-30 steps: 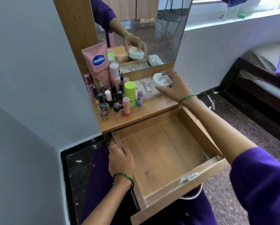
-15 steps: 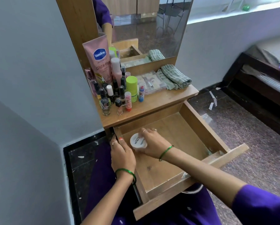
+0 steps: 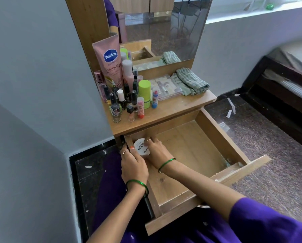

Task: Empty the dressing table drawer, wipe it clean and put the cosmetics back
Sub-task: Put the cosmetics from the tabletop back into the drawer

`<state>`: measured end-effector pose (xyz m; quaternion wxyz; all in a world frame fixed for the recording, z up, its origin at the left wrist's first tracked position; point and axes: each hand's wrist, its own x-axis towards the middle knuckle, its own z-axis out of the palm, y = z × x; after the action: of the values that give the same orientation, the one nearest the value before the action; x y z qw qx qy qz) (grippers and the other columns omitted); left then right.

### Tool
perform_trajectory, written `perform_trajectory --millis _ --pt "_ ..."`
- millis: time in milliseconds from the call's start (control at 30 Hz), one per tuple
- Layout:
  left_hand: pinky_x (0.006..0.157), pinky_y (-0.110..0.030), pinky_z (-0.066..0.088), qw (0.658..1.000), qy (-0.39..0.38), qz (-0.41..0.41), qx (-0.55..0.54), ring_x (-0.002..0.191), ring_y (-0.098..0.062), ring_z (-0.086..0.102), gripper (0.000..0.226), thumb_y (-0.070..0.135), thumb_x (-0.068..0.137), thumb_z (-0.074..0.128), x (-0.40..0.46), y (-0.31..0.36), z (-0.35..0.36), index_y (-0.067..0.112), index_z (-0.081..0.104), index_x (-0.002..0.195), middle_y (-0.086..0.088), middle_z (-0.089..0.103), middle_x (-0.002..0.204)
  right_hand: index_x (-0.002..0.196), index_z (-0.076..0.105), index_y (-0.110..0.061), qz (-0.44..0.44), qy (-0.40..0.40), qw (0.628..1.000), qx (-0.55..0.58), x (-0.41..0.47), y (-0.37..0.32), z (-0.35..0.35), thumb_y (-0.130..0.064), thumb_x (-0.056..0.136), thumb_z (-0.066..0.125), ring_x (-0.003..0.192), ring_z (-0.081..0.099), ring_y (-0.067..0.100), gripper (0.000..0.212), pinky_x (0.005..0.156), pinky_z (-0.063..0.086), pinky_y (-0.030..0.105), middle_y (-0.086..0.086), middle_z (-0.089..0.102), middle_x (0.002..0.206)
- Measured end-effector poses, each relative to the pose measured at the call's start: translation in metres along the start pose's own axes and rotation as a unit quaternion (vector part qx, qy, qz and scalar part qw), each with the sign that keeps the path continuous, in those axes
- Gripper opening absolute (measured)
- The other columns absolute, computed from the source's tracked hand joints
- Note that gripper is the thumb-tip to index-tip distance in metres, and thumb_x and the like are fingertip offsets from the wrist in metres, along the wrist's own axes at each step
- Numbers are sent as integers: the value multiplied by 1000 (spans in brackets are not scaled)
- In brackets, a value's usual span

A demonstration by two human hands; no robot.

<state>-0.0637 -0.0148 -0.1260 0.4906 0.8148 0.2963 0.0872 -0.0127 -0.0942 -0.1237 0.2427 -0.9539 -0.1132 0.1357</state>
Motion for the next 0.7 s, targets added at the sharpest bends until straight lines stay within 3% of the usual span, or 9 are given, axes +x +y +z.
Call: perform_trajectory --millis 133,200,267,367,400,467,533,600,700 --pt "50 -18 30 1000 -3 -3 7 94 -21 60 41 34 102 27 -2 1 -2 12 45 132 -6 61 115 124 48 -11 15 -10 1000 -17 0 1 -4 -28 83 68 111 50 34 49 91 44 37 11 46 123" --pt "50 -19 29 1000 -7 -3 6 89 -17 56 40 33 102 27 -2 2 -3 13 46 131 -4 61 114 112 57 -13 32 5 999 -1 -7 1 -20 -27 81 70 102 55 28 37 84 46 32 9 55 113" --pt "54 -25 33 1000 -7 -2 -2 91 -18 56 39 34 101 27 -2 1 -3 15 47 130 -3 60 114 90 66 -15 38 59 996 63 -18 0 -48 -26 81 69 82 58 17 14 71 42 22 3 63 89" --pt "64 -30 36 1000 -6 -5 1 101 -23 58 40 35 101 26 -2 1 -2 17 44 133 -4 59 117 77 67 -12 73 171 957 222 -28 0 -100 -22 85 65 66 57 10 13 68 45 20 0 64 72" --pt "63 -29 36 1000 -6 -7 4 101 -24 58 41 35 101 26 -2 0 -1 17 43 135 -4 59 117 81 67 -9 98 192 912 350 -26 1 -116 -18 87 63 69 59 12 11 71 51 26 4 64 75" --pt "59 -26 35 1000 -7 -11 5 100 -24 59 41 35 101 27 -2 1 -1 17 43 134 -5 60 116 100 63 -1 154 203 747 614 -14 6 -143 -9 89 58 83 62 20 14 81 57 33 13 63 92" --pt "59 -25 35 1000 -8 -10 4 101 -24 59 41 35 101 27 -3 1 -2 17 43 134 -5 60 116 116 53 3 185 180 602 756 0 9 -160 -2 91 50 105 57 30 25 92 53 39 20 55 115" --pt "57 -23 35 1000 -10 -6 3 101 -24 59 41 36 101 27 -3 0 -2 16 43 134 -5 59 116 128 41 4 195 153 527 813 16 9 -165 2 92 41 128 41 39 36 105 40 48 22 41 137" --pt "62 -28 39 1000 -13 -7 -2 102 -24 59 41 36 101 27 -4 1 -2 17 42 134 -5 59 116 143 22 7 197 129 474 849 35 5 -163 0 93 34 138 28 40 51 109 32 49 25 22 150"
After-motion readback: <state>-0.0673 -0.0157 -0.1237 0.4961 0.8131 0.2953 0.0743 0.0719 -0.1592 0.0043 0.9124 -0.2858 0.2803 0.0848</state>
